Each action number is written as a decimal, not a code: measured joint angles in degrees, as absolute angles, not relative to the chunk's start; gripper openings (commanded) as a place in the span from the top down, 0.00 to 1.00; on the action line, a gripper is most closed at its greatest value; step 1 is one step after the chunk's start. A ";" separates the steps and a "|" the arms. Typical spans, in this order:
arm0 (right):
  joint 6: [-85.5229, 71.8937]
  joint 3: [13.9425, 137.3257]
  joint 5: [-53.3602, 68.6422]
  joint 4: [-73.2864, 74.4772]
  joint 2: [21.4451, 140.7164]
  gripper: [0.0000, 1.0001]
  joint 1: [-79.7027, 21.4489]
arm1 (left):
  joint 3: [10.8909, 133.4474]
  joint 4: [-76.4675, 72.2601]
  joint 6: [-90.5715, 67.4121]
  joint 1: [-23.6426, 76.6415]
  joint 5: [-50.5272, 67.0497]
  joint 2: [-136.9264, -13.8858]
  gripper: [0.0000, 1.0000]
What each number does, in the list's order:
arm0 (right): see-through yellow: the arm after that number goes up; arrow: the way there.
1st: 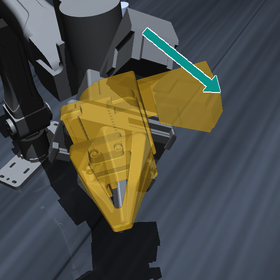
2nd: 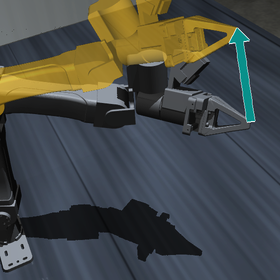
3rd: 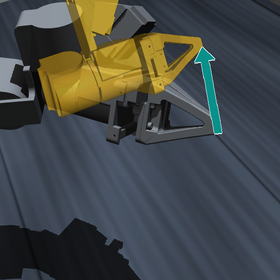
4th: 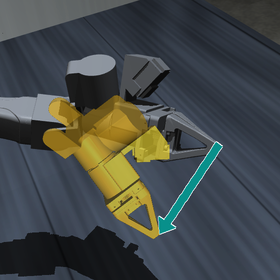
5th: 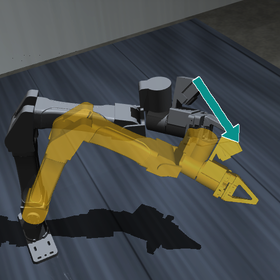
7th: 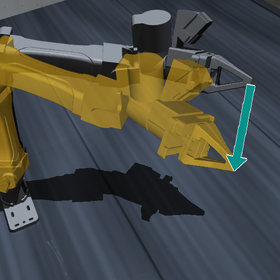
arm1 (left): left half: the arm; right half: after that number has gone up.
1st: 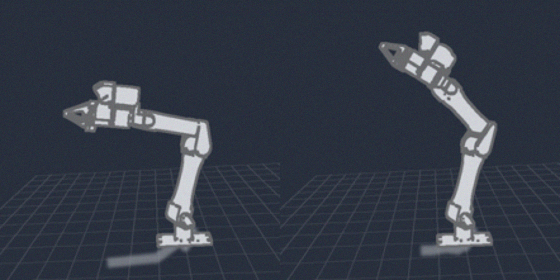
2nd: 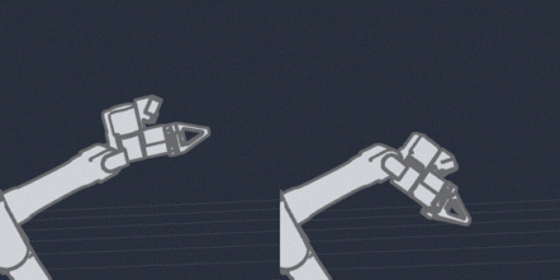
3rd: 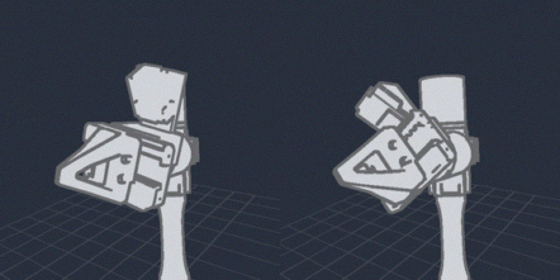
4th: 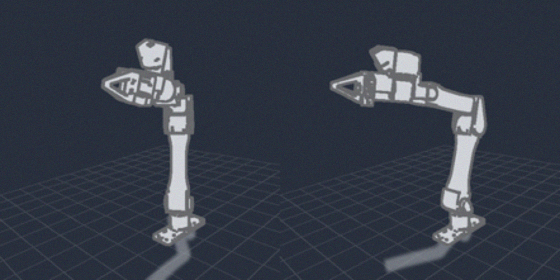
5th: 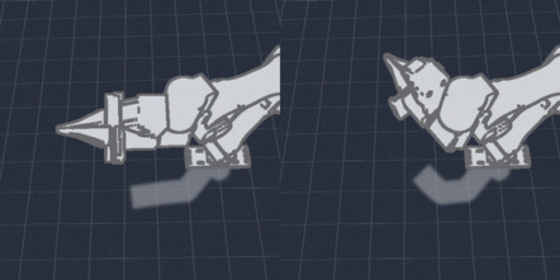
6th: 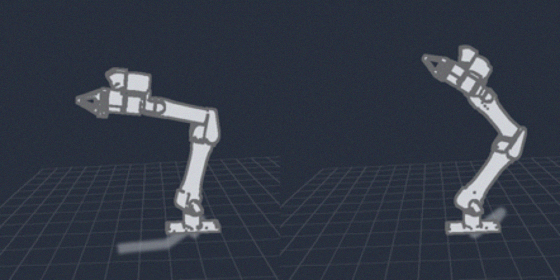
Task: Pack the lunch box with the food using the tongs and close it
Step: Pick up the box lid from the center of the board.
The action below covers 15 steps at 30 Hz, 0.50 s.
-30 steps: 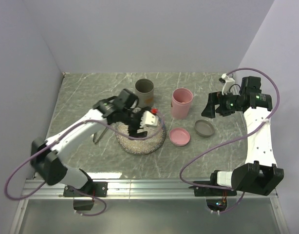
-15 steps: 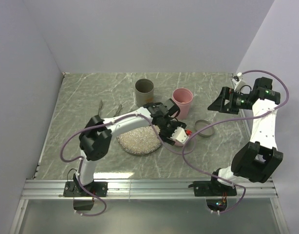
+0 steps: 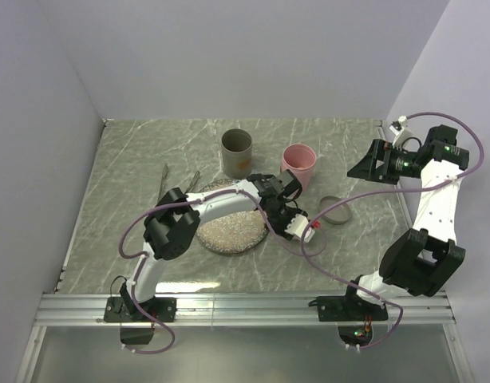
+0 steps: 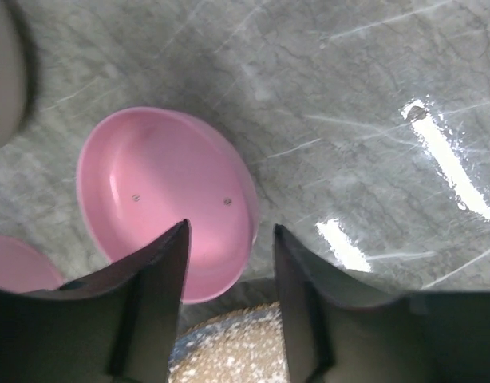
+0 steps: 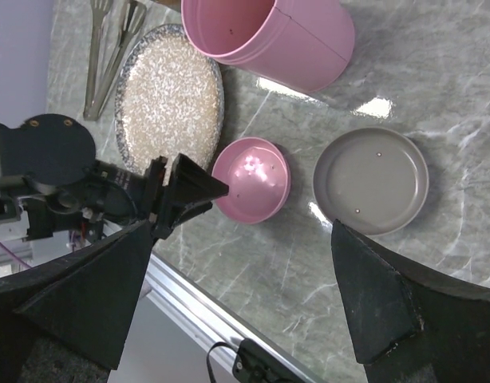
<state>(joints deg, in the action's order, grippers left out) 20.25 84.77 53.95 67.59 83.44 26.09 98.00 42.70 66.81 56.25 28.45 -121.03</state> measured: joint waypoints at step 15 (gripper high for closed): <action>21.91 85.86 54.11 69.28 83.79 0.00 26.28 | 98.04 42.68 64.18 57.04 26.13 -124.53 0.87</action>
<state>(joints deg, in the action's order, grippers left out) 21.91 85.86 54.11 69.28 83.79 26.28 98.04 42.68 64.18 57.04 26.13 -124.53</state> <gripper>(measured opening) 0.996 0.168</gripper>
